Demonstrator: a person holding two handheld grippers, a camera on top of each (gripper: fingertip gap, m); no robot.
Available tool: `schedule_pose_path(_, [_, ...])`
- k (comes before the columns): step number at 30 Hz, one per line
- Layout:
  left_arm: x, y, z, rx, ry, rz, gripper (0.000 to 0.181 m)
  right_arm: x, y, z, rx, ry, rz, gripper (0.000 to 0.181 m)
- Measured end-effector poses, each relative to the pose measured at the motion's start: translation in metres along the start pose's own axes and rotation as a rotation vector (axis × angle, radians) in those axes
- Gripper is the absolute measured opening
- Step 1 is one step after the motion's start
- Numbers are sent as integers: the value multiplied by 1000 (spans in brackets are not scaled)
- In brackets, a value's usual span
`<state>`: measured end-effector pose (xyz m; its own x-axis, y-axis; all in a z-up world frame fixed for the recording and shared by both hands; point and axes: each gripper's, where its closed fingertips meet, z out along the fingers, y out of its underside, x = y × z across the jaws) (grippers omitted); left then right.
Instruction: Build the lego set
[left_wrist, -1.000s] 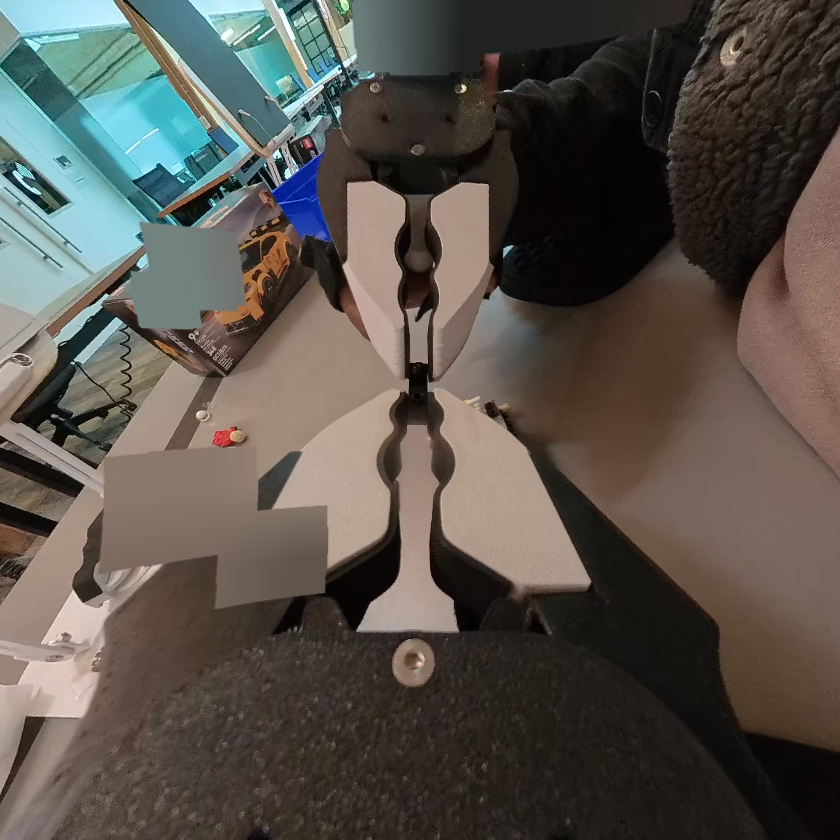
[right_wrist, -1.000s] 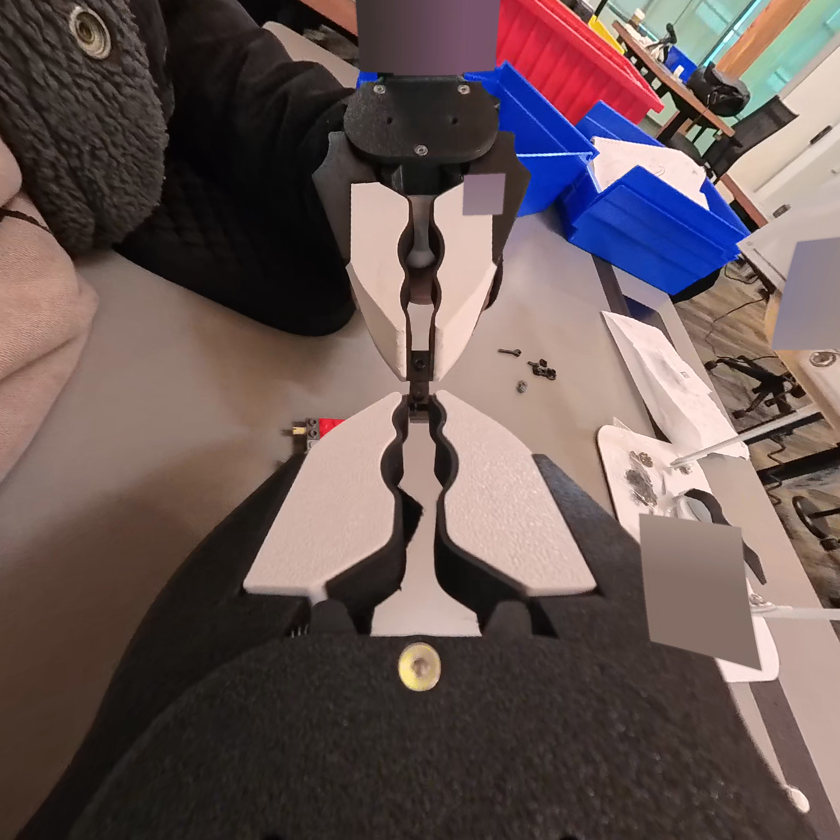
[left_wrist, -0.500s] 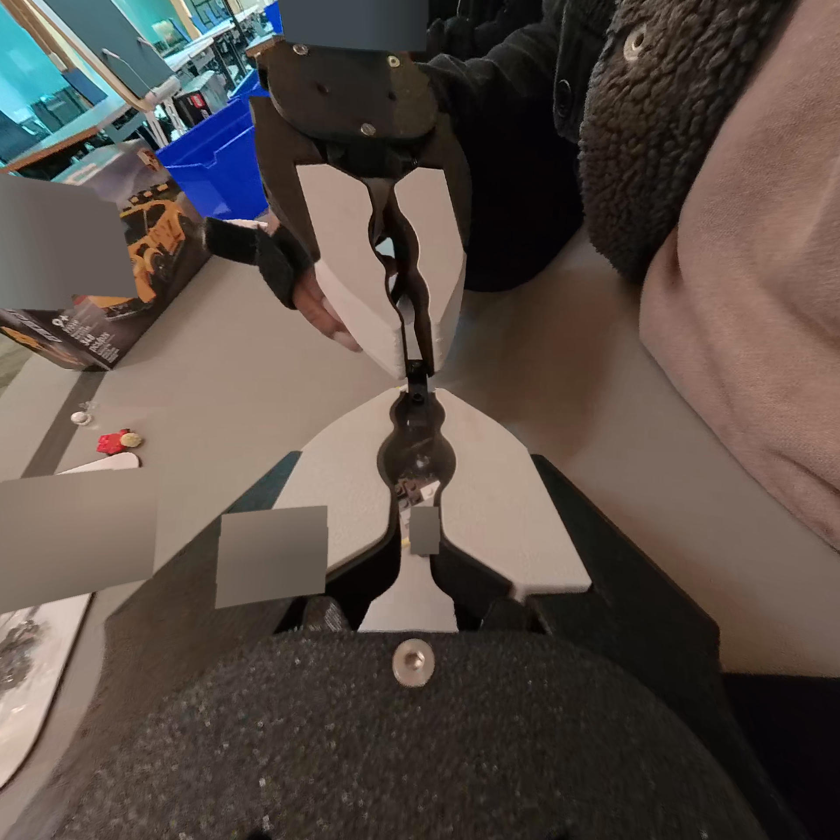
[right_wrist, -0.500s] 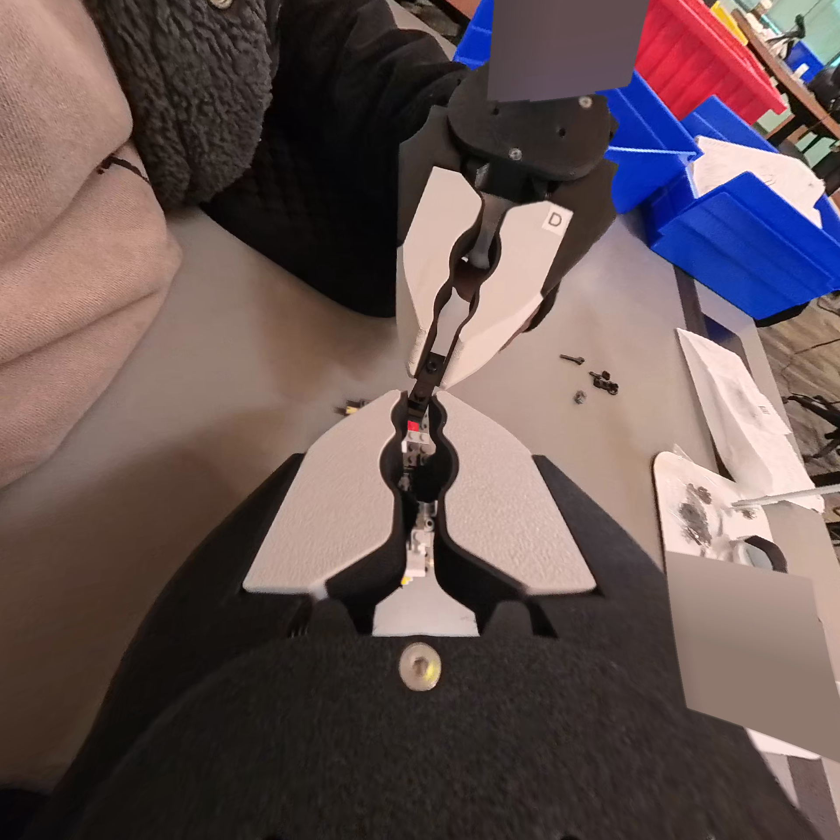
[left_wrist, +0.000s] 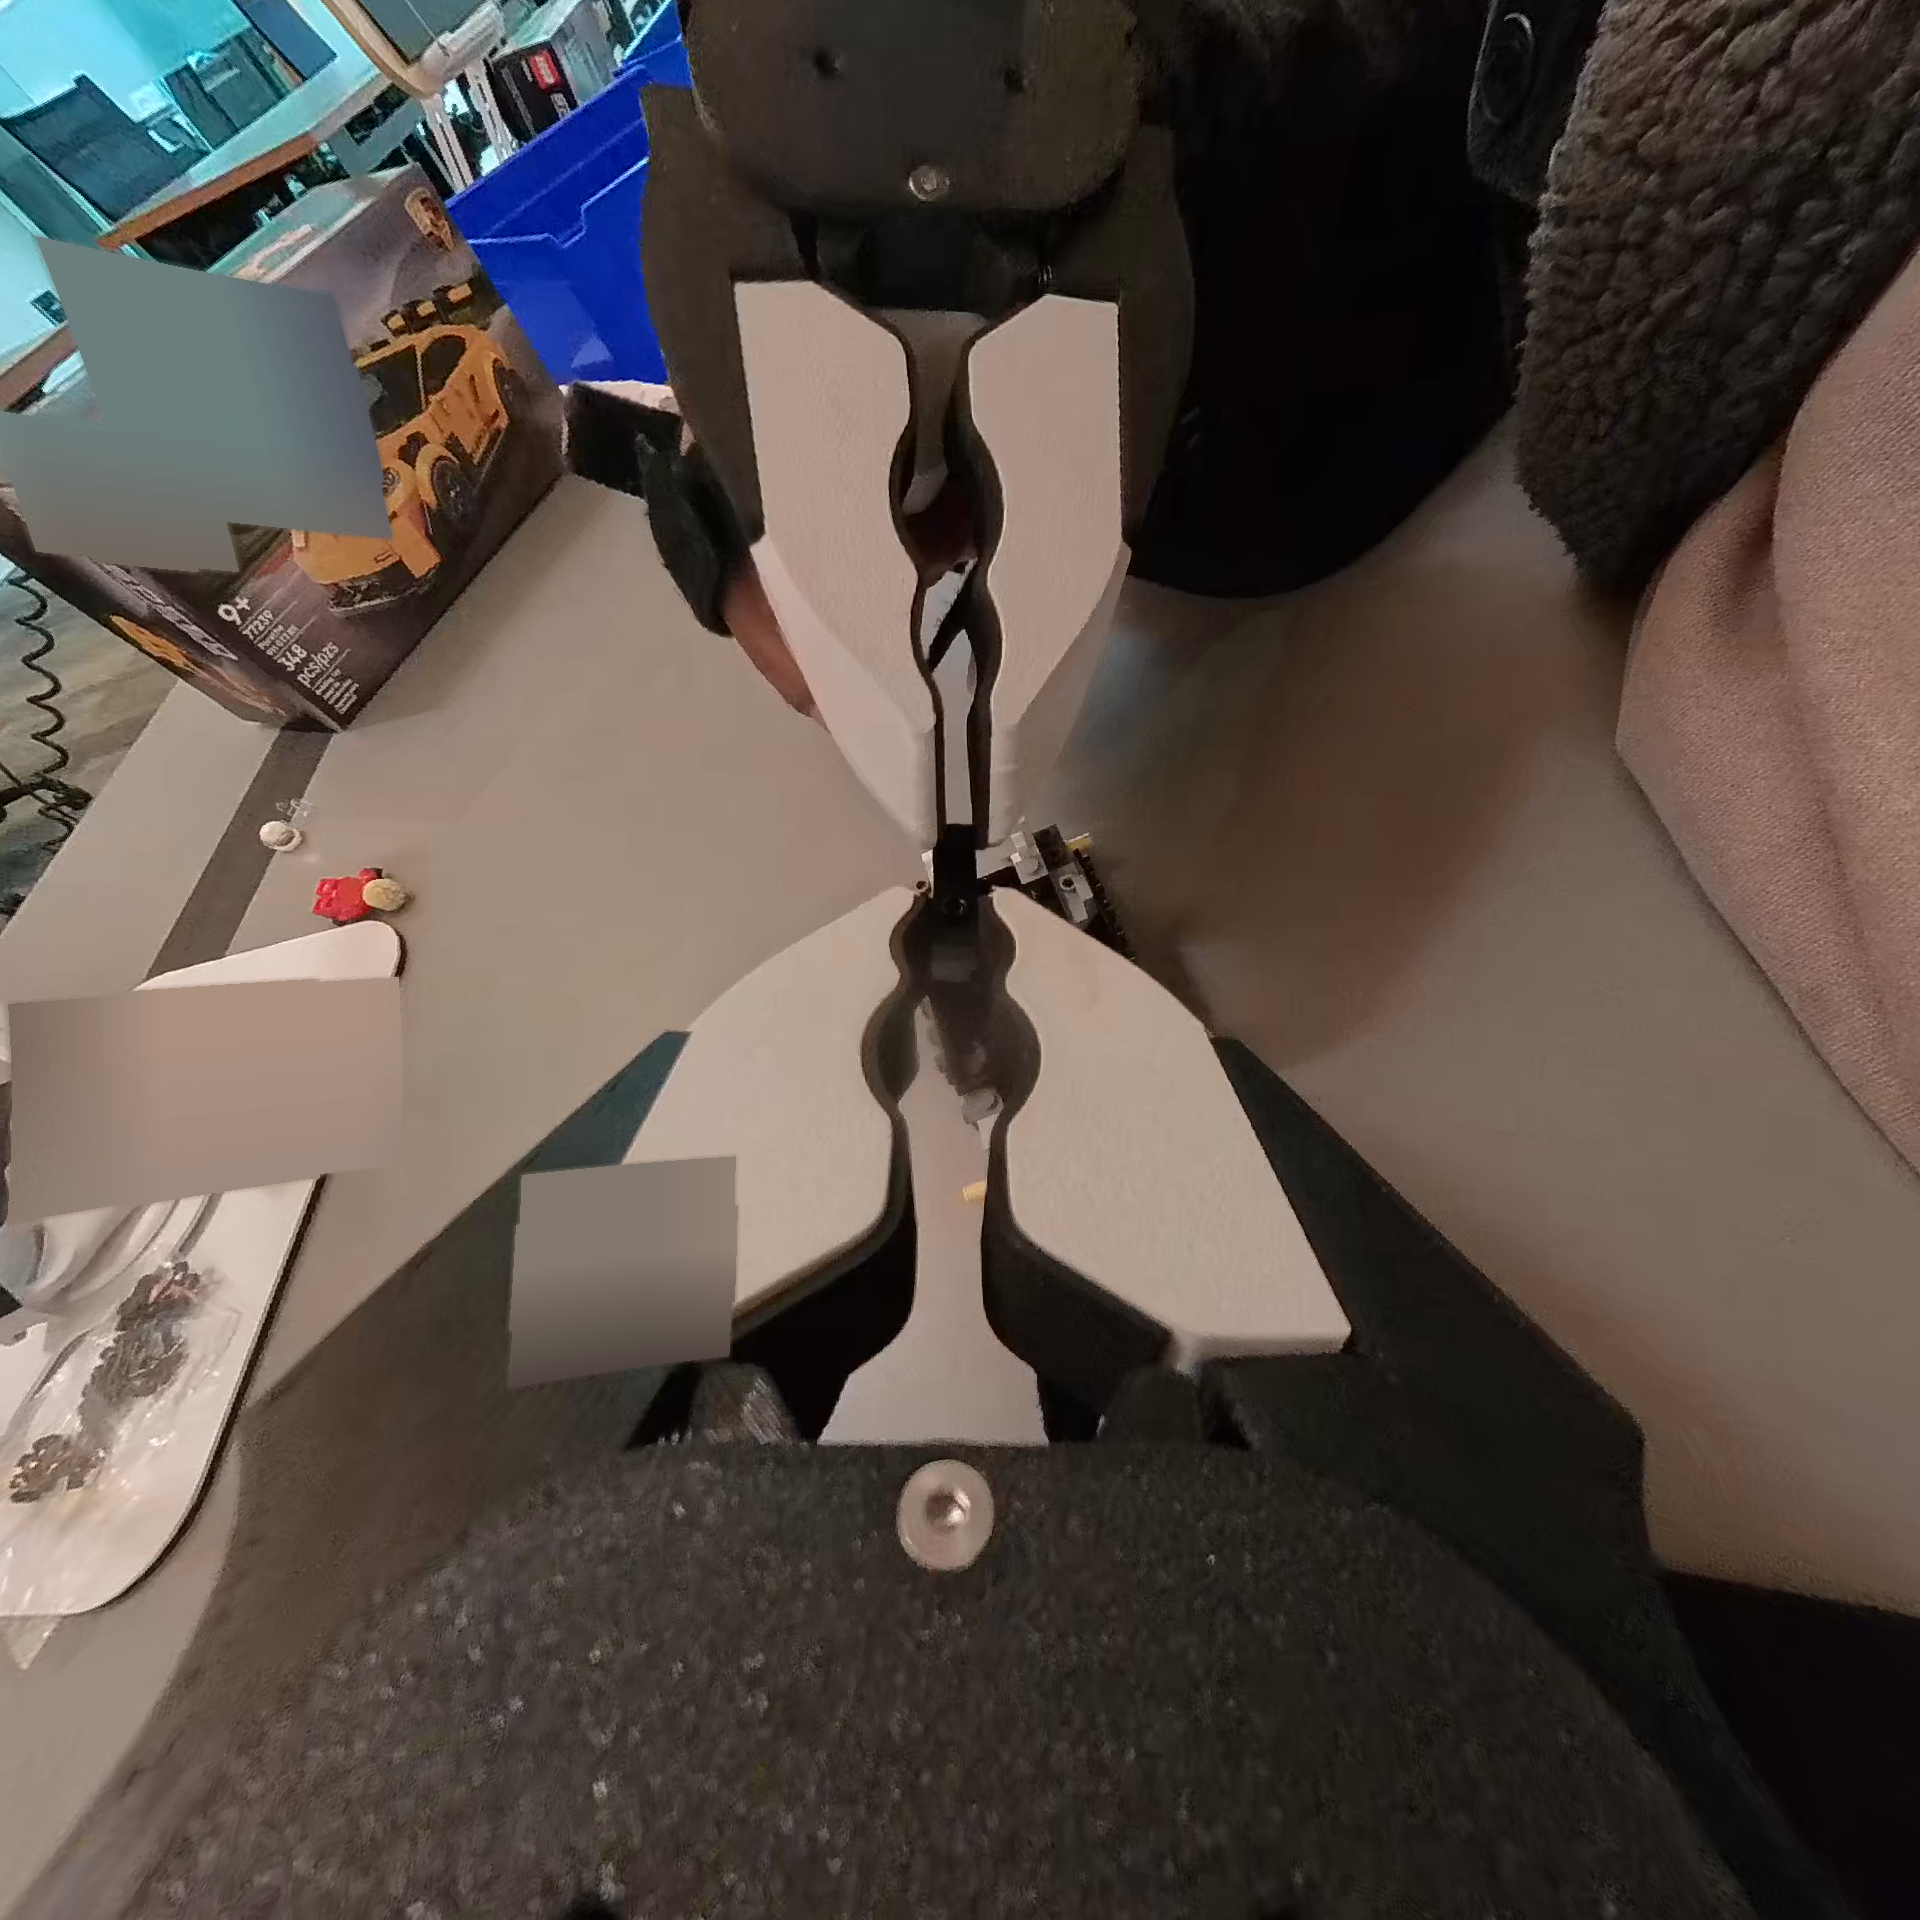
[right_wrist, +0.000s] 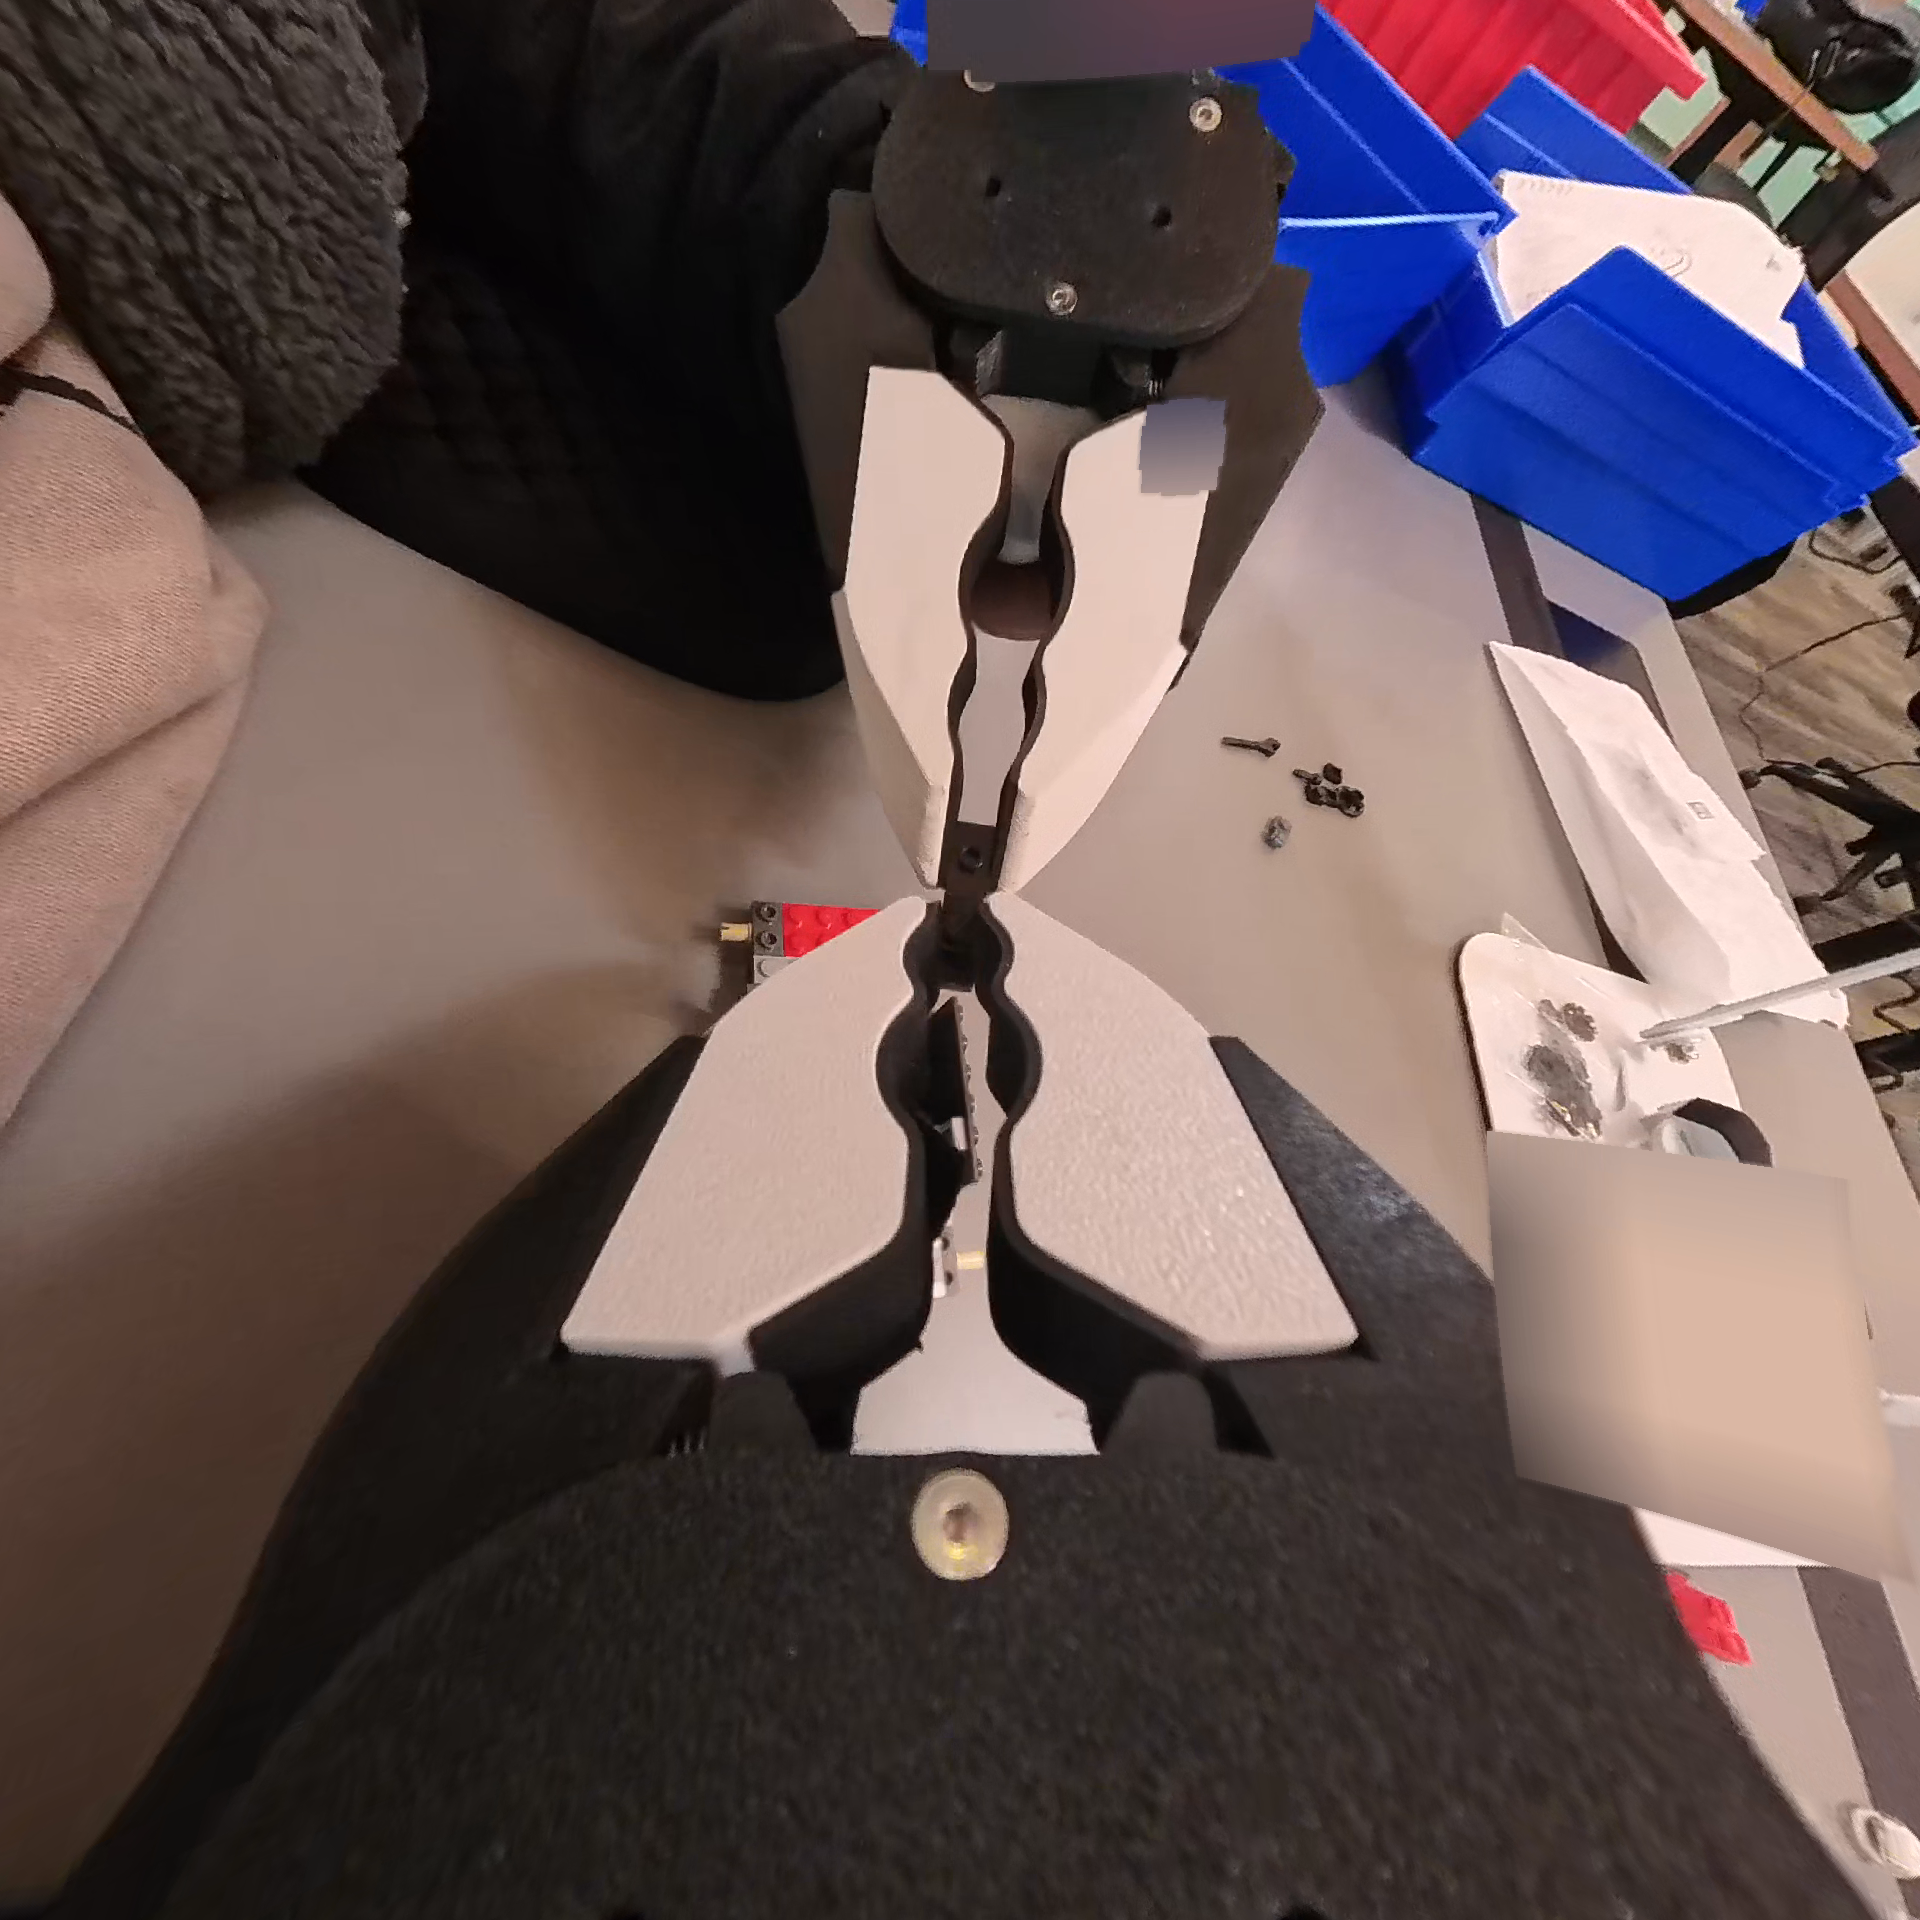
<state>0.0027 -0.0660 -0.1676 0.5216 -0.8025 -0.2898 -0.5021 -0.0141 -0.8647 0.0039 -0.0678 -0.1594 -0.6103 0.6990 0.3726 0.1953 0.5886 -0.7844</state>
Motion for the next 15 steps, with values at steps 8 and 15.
schedule_pose_path(8, [-1, 3, 2, -29, -20, 18, 8, 2, 3, 0, -23, 0, 27, 6])
schedule_pose_path(15, [-3, 0, 0, -17, -36, 24, 8, 4, 1, -3, -20, 7, 50, 5])
